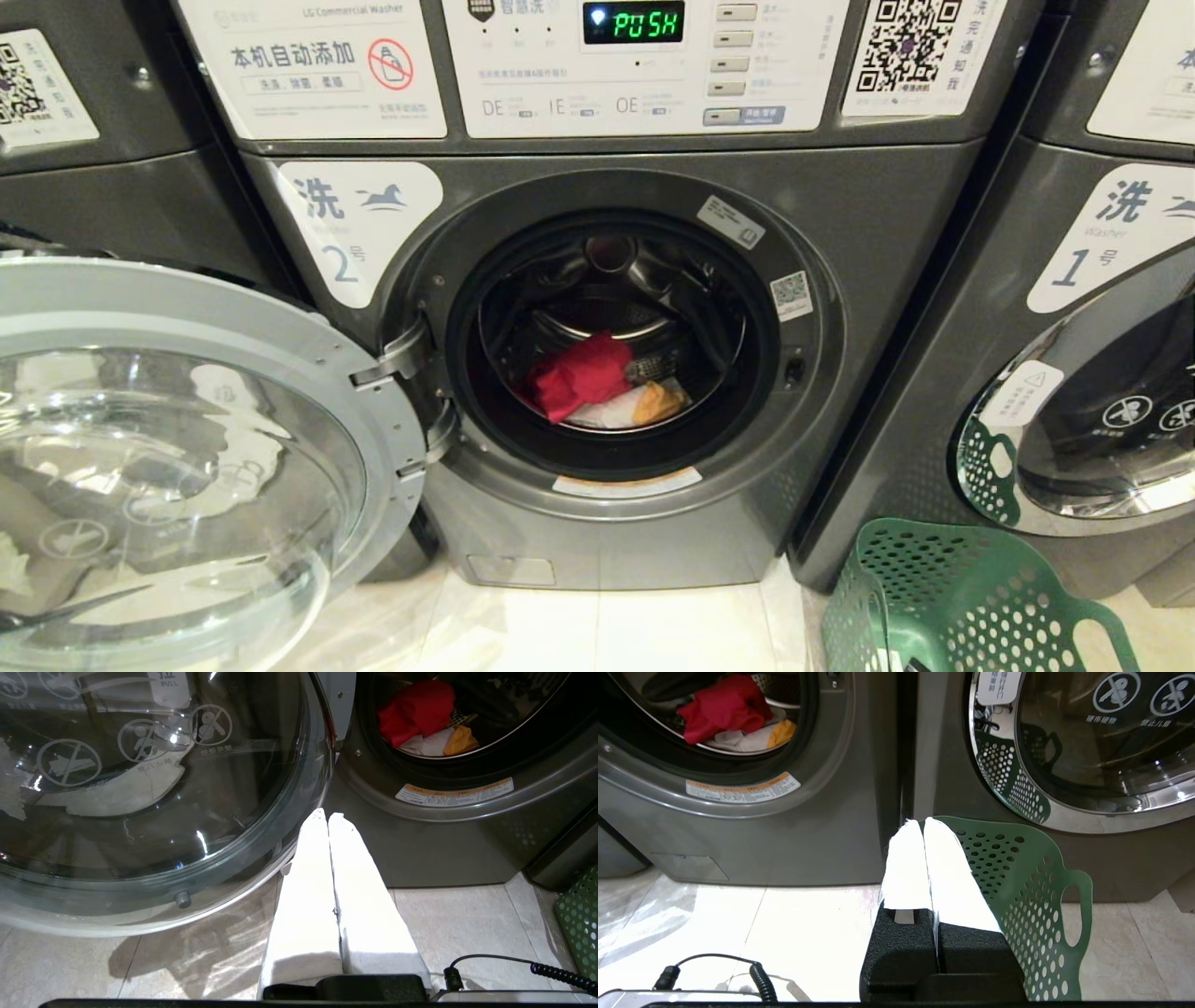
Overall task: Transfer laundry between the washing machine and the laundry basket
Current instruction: Pick a cloth and place it into the basket
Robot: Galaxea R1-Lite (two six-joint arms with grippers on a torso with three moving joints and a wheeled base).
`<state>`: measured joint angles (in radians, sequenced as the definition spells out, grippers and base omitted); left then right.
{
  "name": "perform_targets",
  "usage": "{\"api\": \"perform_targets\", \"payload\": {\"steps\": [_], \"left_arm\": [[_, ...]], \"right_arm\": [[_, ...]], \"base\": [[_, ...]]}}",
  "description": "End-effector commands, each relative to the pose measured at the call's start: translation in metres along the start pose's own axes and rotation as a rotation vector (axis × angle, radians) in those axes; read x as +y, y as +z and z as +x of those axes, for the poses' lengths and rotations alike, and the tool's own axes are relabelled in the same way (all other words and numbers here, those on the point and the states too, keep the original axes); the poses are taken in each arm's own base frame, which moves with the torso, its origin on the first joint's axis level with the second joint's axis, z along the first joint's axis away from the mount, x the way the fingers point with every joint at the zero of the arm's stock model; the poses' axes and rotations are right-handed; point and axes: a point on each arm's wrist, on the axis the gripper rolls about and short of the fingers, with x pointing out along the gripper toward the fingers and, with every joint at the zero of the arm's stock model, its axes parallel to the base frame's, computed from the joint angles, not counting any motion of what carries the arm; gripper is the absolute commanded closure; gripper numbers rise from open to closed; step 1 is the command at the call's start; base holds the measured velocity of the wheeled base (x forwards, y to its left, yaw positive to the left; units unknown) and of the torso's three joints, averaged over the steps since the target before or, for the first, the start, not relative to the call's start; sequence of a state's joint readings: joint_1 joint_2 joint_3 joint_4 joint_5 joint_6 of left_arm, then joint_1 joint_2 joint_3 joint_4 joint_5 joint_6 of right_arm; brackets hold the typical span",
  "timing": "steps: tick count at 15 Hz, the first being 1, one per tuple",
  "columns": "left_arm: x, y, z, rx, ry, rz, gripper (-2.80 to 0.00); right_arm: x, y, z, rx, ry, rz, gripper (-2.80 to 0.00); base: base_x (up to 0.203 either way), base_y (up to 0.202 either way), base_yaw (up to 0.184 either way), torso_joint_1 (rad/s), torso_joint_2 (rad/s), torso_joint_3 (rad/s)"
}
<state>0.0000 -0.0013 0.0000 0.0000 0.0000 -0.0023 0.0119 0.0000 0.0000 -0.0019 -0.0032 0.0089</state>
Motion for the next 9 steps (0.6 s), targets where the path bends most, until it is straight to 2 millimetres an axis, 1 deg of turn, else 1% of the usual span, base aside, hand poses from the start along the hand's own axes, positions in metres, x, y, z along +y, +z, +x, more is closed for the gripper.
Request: {"api": "perform_targets", "payload": {"steps": [1, 9], "left_arm": [[0.0000, 0.0000, 0.0001, 0.001, 0.000, -0.001, 0.00], [0.0000, 0.0000, 0.0001, 0.001, 0.000, 0.005, 0.00]], "right_arm": [[0.0000, 0.0000, 0.0001, 0.002, 0.000, 0.000, 0.00], [-0.0005, 0.0000, 0.0001, 0.002, -0.020, 0.006, 0.00]], "base": [[0.000, 0.000, 0.000, 0.003, 0.00, -0.197], [0.000, 0.000, 0.000, 0.004, 0.00, -0.197]]}}
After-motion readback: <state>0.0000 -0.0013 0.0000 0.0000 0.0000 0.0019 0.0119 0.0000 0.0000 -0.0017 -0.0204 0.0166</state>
